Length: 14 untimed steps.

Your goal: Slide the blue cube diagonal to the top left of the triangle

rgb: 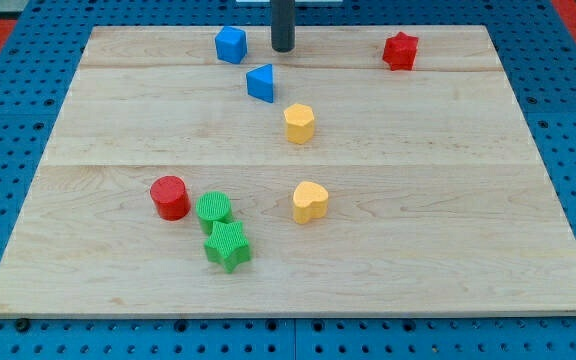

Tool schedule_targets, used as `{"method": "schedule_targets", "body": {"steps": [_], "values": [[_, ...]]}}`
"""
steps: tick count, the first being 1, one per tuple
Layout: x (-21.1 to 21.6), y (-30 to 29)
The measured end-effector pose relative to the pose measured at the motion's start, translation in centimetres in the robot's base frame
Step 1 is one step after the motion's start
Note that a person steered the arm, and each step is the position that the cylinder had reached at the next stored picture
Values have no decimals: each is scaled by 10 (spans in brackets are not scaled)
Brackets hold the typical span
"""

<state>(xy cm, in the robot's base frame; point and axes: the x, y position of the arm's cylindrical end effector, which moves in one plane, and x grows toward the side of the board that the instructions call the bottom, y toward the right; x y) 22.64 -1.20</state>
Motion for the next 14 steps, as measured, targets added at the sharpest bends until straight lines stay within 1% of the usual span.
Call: {"method": "schedule_targets", "body": {"steps": [2,4,5,9,10,11,12,13,14], "values": [[-34,-9],[-34,-48],[-32,-48],[3,-51],[3,-48],[-1,-31],[5,-27],[14,-34],[32,-34]]}}
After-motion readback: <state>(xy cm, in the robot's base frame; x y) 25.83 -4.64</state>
